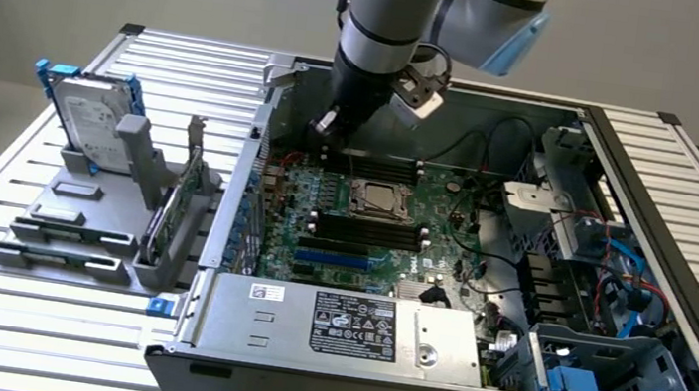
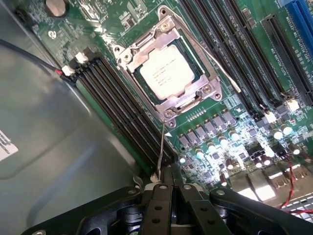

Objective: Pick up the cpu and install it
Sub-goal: 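Close the cpu cover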

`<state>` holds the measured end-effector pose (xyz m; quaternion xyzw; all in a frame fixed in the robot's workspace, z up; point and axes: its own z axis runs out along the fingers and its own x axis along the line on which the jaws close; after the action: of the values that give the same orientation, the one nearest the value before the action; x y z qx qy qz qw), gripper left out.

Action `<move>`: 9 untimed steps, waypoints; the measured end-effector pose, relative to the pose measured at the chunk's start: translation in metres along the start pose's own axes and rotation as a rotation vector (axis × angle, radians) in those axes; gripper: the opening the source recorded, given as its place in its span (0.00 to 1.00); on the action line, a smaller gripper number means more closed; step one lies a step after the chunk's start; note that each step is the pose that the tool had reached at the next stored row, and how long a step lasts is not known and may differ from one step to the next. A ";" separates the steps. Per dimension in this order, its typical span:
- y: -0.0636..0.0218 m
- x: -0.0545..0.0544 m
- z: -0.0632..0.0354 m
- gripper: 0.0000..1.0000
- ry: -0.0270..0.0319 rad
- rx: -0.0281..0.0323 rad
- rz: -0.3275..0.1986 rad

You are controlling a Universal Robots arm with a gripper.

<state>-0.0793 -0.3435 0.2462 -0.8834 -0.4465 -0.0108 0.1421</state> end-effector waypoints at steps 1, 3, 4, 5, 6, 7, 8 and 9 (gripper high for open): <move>-0.0001 0.000 0.0001 0.11 0.0056 -0.0066 0.005; -0.0003 0.000 0.0001 0.11 0.0173 -0.0204 0.013; -0.0004 0.001 0.0002 0.11 0.0236 -0.0278 0.017; -0.0005 0.001 0.0002 0.11 0.0302 -0.0362 0.020; -0.0006 0.001 0.0003 0.11 0.0371 -0.0446 0.023; -0.0007 0.001 0.0003 0.11 0.0440 -0.0530 0.026; -0.0008 0.001 0.0004 0.11 0.0511 -0.0618 0.028; -0.0008 0.001 0.0004 0.11 0.0584 -0.0712 0.029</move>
<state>-0.0793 -0.3420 0.2462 -0.8937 -0.4284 -0.0503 0.1237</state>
